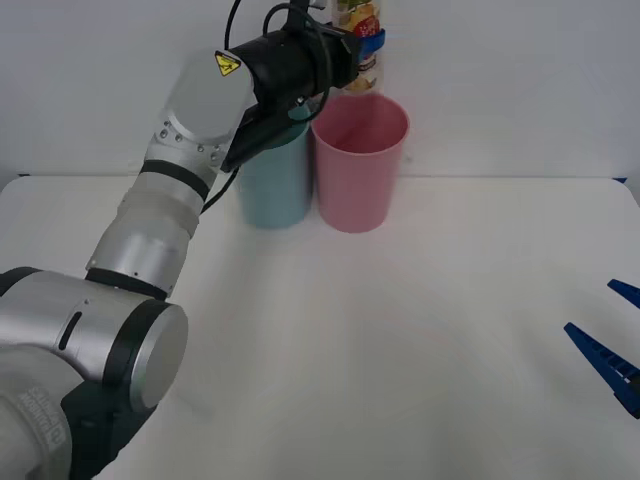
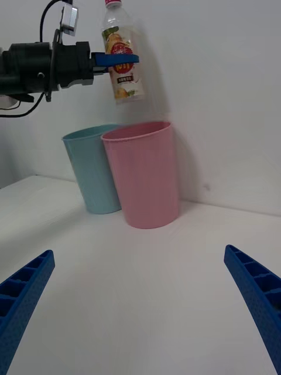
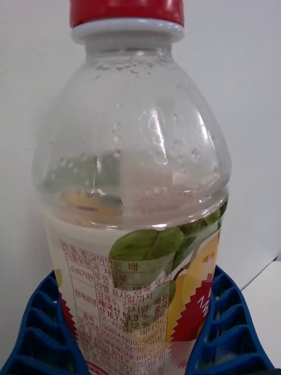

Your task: Grasp the object on the table and drop it into the matching bin: aluminum can to the light blue bin, PET bottle to the pink bin.

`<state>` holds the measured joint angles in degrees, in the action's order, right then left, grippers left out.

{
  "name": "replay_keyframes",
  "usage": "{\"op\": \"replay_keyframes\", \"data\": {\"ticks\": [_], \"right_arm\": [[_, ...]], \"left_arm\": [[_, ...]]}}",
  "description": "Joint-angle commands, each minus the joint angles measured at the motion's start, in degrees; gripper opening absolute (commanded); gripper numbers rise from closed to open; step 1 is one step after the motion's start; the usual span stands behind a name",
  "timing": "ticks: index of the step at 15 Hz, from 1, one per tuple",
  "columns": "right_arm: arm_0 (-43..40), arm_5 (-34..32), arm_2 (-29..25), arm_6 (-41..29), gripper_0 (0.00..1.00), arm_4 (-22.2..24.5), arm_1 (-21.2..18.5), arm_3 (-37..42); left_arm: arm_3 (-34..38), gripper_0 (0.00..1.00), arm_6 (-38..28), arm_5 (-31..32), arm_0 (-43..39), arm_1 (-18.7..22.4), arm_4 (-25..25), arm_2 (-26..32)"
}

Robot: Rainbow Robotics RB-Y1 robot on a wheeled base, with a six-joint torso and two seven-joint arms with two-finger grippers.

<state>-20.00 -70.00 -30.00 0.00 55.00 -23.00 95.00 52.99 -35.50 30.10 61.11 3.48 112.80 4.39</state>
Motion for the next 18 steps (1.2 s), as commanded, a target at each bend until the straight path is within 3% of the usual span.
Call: {"op": "replay_keyframes", "data": {"ticks": [1,8,9,11,18], "right_arm": [[0.00,0.00,0.00,0.00,1.00,0.00,0.00,0.00],[0.00,0.00,0.00,0.00,1.00,0.00,0.00,0.00],[0.00,0.00,0.00,0.00,1.00,0.00,0.00,0.00],[0.00,0.00,0.00,0.00,1.00,0.00,0.00,0.00],[0.00,0.00,0.00,0.00,1.00,0.00,0.00,0.00]], "left_arm": [[-0.08,0.00,0.00,-0.31,-0.03,-0.67,0.06,-1.49],[-0.08,0.02,-0.18,-1.01,0.06,-0.67,0.06,-3.51],[-0.08,0.11,-0.09,-1.10,0.06,-0.67,0.06,-3.60],[-0.08,1.00,0.52,-1.36,0.06,-0.67,0.06,-3.86],[-0.08,1.00,0.96,-1.45,0.15,-0.67,-0.38,-4.04]]}}
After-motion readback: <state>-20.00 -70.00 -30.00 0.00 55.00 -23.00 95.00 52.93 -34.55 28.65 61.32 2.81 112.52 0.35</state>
